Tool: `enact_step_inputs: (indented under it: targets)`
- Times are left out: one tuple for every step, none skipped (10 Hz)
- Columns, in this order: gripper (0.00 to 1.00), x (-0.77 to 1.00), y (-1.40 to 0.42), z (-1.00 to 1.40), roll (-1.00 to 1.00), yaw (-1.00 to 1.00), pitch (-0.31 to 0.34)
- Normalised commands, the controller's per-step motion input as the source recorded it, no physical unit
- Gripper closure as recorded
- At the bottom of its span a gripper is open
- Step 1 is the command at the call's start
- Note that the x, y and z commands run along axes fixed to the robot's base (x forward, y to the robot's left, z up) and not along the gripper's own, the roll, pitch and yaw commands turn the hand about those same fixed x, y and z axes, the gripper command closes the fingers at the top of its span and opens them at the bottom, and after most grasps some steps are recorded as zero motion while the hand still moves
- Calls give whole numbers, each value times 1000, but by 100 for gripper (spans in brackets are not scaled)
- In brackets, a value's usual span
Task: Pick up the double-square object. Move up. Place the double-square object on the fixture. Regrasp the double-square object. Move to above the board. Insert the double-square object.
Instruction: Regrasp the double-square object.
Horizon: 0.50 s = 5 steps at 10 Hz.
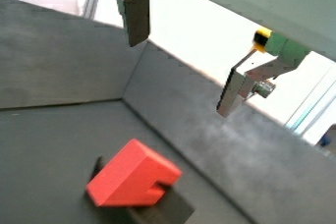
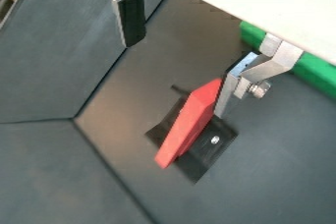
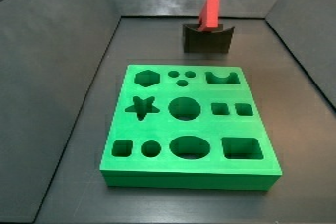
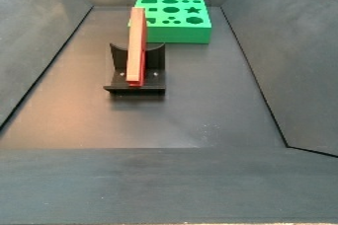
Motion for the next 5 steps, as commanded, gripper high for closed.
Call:
enact_step_inputs:
  targets:
    - [0, 101, -48, -9, 1000, 125, 183]
    - [0, 106, -52, -4, 865, 164, 194]
    - [0, 105, -52, -9, 736, 177, 185]
    - [0, 105, -54, -9, 490, 200, 152]
    - [0, 101, -50, -4, 375, 208, 136]
